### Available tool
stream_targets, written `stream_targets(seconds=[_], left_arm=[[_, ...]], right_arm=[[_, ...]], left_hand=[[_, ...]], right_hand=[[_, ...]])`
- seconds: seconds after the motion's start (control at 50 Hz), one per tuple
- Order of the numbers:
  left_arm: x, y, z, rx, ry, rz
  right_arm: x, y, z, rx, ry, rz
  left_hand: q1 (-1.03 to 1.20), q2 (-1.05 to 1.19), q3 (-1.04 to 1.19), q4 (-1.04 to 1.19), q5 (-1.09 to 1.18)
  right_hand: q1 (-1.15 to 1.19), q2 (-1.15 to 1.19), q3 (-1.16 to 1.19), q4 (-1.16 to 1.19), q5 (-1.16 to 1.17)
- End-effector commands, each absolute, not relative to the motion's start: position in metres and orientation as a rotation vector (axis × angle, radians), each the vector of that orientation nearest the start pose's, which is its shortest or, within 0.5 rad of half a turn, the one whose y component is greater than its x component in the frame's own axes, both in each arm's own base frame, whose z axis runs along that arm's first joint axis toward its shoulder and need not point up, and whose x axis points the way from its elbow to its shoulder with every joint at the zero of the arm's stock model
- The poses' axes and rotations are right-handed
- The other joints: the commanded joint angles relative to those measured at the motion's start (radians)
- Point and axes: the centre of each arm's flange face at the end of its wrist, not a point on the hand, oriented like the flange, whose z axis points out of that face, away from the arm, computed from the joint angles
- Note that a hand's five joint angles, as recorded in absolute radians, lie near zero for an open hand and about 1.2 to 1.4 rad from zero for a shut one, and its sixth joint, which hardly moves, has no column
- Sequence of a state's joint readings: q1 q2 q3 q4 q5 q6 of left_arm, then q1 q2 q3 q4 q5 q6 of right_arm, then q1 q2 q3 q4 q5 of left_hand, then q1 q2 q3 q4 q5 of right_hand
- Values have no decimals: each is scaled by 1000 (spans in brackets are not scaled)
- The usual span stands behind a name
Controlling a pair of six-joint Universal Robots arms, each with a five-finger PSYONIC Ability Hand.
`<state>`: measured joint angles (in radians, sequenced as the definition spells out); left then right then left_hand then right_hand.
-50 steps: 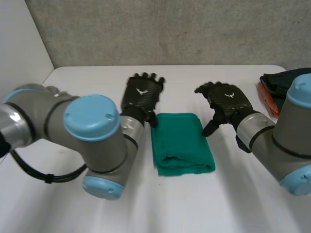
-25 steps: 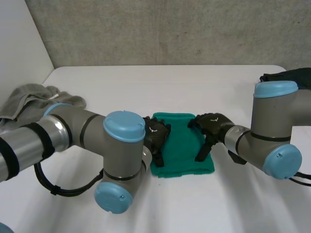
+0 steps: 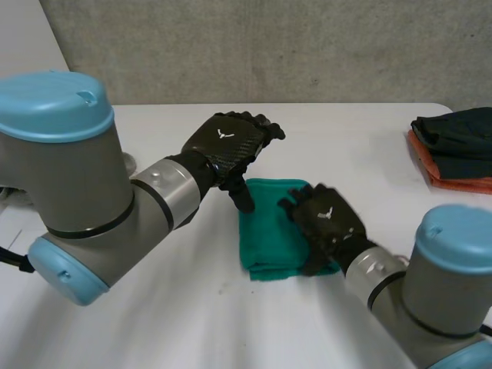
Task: Fold the laundry.
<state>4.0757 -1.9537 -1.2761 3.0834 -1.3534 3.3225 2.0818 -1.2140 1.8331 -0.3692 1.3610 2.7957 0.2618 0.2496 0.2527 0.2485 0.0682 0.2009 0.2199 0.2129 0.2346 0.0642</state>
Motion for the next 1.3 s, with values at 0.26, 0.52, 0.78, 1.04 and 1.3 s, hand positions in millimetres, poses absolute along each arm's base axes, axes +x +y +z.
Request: stream_targets(seconds=[0.26, 0.52, 0.78, 1.04, 1.3], left_arm=[[-345, -213, 263, 1370, 2478, -2265], [-345, -214, 263, 1337, 2526, -2269], [-343, -215, 262, 1325, 2534, -2264], [-342, -215, 266, 1318, 2522, -2280], [-339, -220, 266, 1280, 2546, -2281]], right_arm=[[312, -234, 116, -1203, 1991, -1819], [327, -258, 107, -1194, 1969, -1843], [339, -282, 110, -1188, 1948, -1853], [260, -340, 145, -1199, 2018, -1890], [225, -423, 214, -1064, 1753, -2206]], left_hand=[[5, 17, 14, 18, 24], [2, 14, 11, 15, 21], [-4, 8, 5, 9, 15], [-1, 11, 8, 12, 18], [-1, 11, 8, 12, 18]], right_hand=[[-26, -45, -38, -60, -64], [459, 440, 447, 425, 421], [1195, 1176, 1183, 1162, 1158], [1195, 1176, 1183, 1162, 1158], [1195, 1176, 1183, 1162, 1158]])
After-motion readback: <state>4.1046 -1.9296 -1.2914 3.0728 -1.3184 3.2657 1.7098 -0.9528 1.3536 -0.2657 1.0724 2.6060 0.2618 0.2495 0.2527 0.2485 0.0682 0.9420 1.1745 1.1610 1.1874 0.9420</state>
